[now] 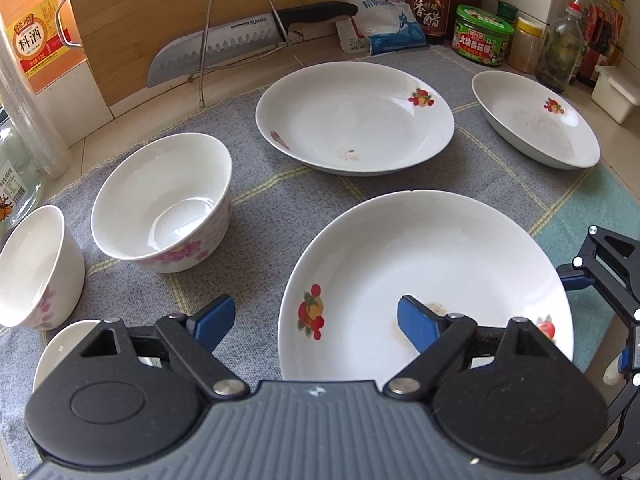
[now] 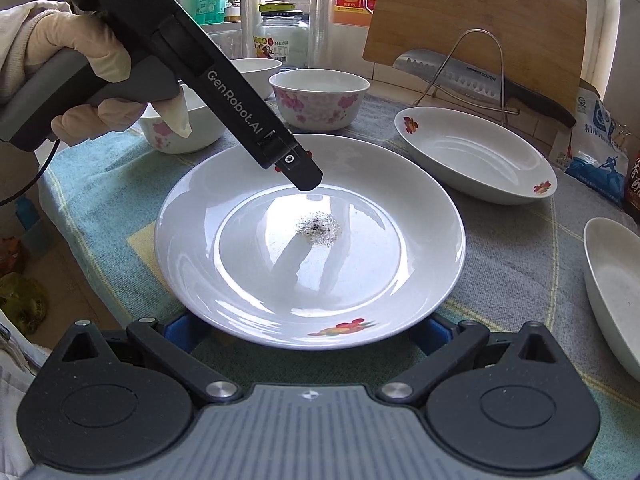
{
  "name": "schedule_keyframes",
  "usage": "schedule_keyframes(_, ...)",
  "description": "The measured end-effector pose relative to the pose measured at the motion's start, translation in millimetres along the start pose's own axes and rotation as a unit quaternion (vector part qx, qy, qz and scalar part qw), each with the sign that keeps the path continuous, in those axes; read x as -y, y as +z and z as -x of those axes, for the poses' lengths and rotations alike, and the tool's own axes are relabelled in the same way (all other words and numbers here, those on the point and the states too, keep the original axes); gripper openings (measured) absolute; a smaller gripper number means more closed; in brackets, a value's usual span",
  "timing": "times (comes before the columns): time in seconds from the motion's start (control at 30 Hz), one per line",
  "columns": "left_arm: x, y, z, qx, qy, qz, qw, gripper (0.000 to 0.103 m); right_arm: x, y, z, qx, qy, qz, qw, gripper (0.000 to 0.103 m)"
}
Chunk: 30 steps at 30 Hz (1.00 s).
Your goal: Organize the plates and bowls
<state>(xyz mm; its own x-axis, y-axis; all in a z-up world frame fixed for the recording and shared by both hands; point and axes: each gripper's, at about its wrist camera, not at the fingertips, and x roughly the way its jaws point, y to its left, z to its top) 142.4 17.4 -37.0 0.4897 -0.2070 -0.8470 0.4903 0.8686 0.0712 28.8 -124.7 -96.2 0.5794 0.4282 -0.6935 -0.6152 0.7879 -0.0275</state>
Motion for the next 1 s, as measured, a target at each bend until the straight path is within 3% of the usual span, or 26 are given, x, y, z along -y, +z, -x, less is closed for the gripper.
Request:
schedule_keyframes(0.53, -15, 7, -22, -0.044, -0.067, 0.003, 0.9967, 0.083, -1, 1, -1, -0.003, 0.0, 0.0, 1.0, 0.103)
schedule_keyframes(1.0, -12, 26, -30, -0.089, -0.146, -0.049, 0.9841, 0.073, -3, -6, 1, 0.02, -0.002, -0.001, 1.0, 0.103)
